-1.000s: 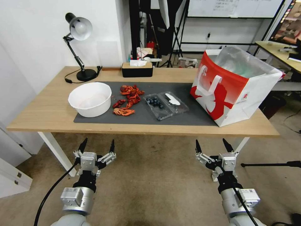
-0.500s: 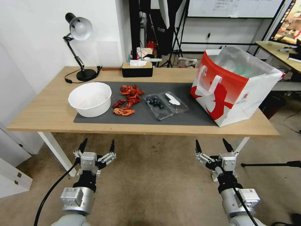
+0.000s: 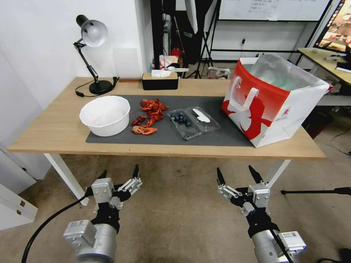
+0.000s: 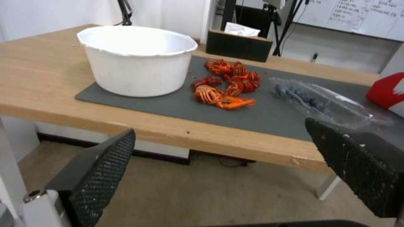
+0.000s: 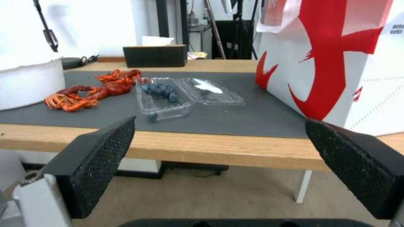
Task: Close the takeout container lid, then place the container into the takeout bag.
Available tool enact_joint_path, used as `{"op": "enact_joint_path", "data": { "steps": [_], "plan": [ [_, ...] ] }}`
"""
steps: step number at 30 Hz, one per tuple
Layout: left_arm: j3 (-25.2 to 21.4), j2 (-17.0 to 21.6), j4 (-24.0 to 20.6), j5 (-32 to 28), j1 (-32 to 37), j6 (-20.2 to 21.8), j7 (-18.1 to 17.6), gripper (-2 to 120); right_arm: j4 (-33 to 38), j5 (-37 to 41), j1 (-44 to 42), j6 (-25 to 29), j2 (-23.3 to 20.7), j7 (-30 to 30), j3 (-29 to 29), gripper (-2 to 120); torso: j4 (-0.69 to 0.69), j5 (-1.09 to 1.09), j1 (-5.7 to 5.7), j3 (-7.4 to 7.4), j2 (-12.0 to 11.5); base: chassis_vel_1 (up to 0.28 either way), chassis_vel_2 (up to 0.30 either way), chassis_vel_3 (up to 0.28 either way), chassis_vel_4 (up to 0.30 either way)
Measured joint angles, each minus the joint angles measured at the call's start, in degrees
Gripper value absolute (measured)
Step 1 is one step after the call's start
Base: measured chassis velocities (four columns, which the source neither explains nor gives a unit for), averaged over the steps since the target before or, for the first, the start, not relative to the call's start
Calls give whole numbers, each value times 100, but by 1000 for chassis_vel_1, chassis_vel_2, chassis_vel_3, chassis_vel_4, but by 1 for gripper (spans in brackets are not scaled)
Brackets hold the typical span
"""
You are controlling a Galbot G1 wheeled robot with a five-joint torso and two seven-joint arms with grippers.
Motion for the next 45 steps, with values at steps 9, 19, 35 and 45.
{"op": "enact_joint_path", "data": {
  "steps": [9, 19, 35, 45],
  "plan": [
    [-22, 13, 9, 62, 26, 22, 22, 100, -16, 13, 7, 45, -6, 33, 59, 100, 0, 0, 0, 0, 0, 0, 0, 0, 0],
    [-155, 207, 266, 67, -242, -70, 179, 100, -85, 224, 98, 64, -142, 216, 122, 100, -1, -1, 0, 0, 0, 0, 0, 0, 0],
    [-303, 505, 740, -178, -608, -80, 606, 100, -397, 3820, 1519, -808, -683, 577, 171, 100, 1, 1, 0, 0, 0, 0, 0, 0, 0],
    [-379, 350, 837, -51, -558, -244, 621, 100, -1362, 5770, 2890, -1045, -1473, 1085, 11, 100, 0, 2, 0, 1, -1, 0, 0, 0, 0]
  ]
}}
